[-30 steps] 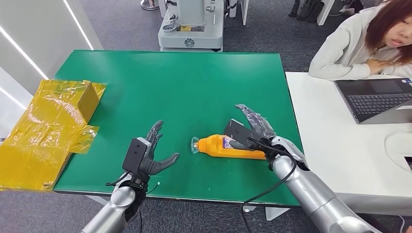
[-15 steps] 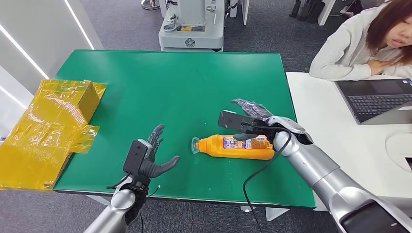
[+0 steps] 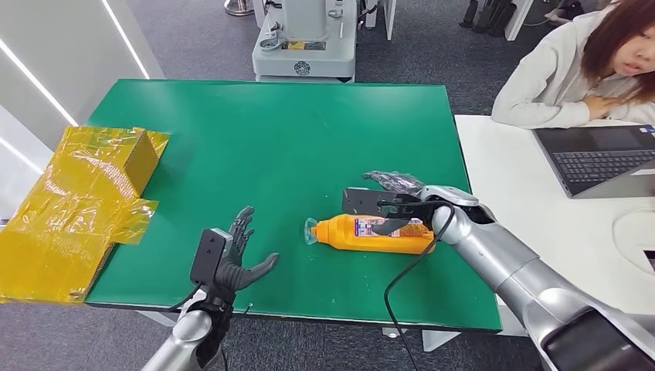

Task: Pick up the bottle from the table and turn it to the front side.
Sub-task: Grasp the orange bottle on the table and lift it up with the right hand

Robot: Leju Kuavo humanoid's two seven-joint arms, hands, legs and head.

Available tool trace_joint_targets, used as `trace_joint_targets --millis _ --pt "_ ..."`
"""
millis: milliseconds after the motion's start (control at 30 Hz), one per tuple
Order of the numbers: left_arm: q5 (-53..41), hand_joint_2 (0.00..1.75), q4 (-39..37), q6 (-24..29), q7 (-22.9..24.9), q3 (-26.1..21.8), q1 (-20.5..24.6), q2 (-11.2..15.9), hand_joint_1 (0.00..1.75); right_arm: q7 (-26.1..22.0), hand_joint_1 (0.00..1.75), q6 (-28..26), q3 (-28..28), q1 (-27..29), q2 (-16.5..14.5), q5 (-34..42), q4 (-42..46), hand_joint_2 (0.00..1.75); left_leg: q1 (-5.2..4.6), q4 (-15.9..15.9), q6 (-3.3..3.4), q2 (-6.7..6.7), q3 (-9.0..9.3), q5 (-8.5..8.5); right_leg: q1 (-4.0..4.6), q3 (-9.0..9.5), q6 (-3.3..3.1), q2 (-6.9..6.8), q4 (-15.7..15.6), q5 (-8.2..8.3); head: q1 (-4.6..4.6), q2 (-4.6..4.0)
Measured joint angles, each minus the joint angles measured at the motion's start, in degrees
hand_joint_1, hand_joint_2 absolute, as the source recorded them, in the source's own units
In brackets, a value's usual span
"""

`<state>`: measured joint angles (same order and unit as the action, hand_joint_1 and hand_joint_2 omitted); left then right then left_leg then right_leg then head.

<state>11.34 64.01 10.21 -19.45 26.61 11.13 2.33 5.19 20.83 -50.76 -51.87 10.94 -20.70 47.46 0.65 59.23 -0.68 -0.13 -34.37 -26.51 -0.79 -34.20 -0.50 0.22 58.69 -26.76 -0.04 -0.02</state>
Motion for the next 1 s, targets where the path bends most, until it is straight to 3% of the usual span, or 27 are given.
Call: trace_joint_targets --millis 567,1000 --pt "-0.4 1.75 2.8 -0.8 3.1 -3.2 -2.5 -1.4 0.0 4.5 0.0 12.8 -7.0 -1.4 3.4 4.2 2.3 1.75 0.0 0.0 0.0 -0.01 0.0 0.0 0.0 0.01 0.0 -0.01 0.0 0.0 0.0 0.0" --pt "-2.0 1.75 3.7 -1.2 4.2 -4.2 -3.8 -2.5 0.0 8.2 0.0 9.9 -11.7 -1.4 7.8 0.3 7.4 1.75 0.0 0.0 0.0 -0.02 0.0 0.0 0.0 0.0 0.0 -0.02 0.0 0.0 0.01 0.0"
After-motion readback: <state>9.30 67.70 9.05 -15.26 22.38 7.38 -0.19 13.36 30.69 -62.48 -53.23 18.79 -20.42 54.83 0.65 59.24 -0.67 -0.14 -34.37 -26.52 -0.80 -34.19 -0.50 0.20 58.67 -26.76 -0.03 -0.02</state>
